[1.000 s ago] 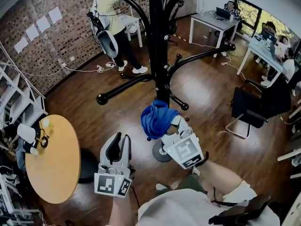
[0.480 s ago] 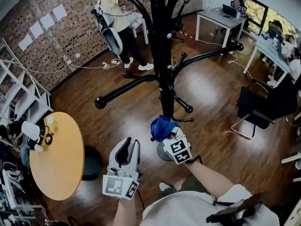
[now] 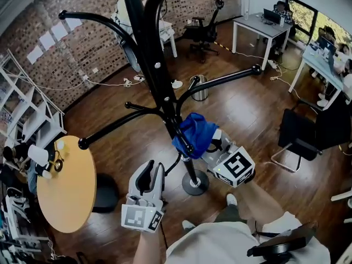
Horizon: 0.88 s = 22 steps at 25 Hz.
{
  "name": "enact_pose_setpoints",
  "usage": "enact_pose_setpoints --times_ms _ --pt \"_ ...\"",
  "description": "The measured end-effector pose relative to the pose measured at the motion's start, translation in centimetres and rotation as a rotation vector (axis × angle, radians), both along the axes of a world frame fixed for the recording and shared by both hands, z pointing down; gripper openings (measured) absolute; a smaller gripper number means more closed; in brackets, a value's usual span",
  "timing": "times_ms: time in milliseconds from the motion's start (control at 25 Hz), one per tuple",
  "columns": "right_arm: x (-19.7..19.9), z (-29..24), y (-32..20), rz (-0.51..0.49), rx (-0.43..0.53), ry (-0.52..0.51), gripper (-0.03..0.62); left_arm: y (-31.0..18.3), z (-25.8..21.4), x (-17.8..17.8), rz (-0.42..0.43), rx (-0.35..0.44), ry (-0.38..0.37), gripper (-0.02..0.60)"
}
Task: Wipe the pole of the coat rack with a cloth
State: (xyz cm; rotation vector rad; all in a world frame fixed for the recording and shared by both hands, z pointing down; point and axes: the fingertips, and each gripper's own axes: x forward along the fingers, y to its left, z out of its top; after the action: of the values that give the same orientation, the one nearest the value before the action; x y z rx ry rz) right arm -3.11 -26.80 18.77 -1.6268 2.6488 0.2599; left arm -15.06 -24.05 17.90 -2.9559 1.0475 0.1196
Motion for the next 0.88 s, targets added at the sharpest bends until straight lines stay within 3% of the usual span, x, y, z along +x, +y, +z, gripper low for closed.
enact_pose_setpoints --times_ms 80,240,520,720,880 --pt "0.9 -1.1 -1.3 -0.082 0.03 0.075 0.098 0.0 -0.5 1.4 -0.055 0.007 0.001 0.091" --pt "1.3 -1.4 -2.9 -0.301 0.003 0.068 0.098 0.3 -1.3 4.5 -0.149 0.019 0.016 0.091" --pt "0.1 12.2 -3.9 -0.563 -0.263 0.108 0.1 0.7 1.1 6.4 -0.374 -0.014 0.023 0.091" --pt "0.3 24.6 -4.3 -0.578 -0.515 0.297 0.101 2.9 3.2 5.5 -0.516 -0.067 0.002 0.091" --pt "0.7 22.4 -3.6 -0.568 -0.432 0.193 0.101 4.2 4.2 4.5 -0.557 -0.083 -0.023 0.091"
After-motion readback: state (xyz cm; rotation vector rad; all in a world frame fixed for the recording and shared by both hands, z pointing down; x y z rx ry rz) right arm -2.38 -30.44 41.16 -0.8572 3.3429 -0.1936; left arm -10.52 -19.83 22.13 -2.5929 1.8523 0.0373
